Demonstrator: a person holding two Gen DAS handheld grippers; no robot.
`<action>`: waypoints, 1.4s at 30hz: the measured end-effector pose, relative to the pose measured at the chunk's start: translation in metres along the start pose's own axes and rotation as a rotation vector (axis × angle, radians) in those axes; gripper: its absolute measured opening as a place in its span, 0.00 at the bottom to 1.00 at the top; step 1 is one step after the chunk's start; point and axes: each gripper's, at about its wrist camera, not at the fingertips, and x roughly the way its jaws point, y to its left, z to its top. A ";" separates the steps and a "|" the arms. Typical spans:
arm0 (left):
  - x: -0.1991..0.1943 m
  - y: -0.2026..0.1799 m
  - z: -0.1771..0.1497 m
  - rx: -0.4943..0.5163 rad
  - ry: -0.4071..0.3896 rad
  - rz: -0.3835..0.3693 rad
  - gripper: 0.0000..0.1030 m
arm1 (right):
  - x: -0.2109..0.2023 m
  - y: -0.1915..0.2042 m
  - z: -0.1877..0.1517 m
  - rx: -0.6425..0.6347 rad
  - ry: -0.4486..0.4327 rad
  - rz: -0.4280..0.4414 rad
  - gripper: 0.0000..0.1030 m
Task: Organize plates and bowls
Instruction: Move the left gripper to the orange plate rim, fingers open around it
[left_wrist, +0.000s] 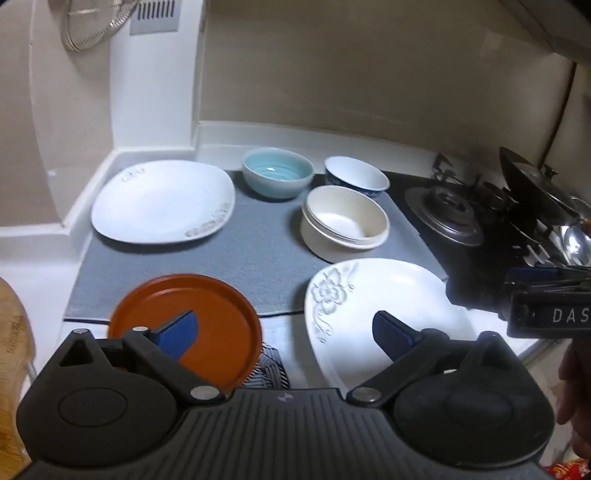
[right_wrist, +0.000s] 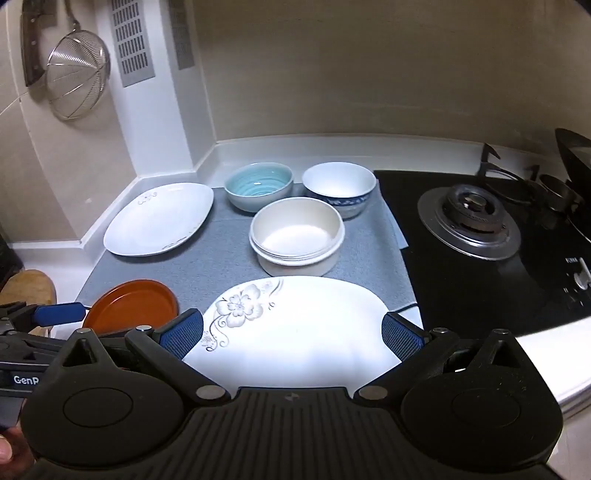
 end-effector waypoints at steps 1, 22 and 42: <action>-0.001 0.002 0.002 -0.002 -0.007 0.012 0.94 | 0.000 0.000 -0.001 -0.003 -0.001 0.003 0.99; -0.012 0.036 -0.003 -0.109 0.009 0.093 0.85 | 0.030 0.020 0.018 -0.023 0.096 -0.014 0.96; -0.001 0.013 -0.005 -0.053 0.039 0.026 0.79 | 0.027 -0.002 -0.001 0.031 0.164 -0.059 0.91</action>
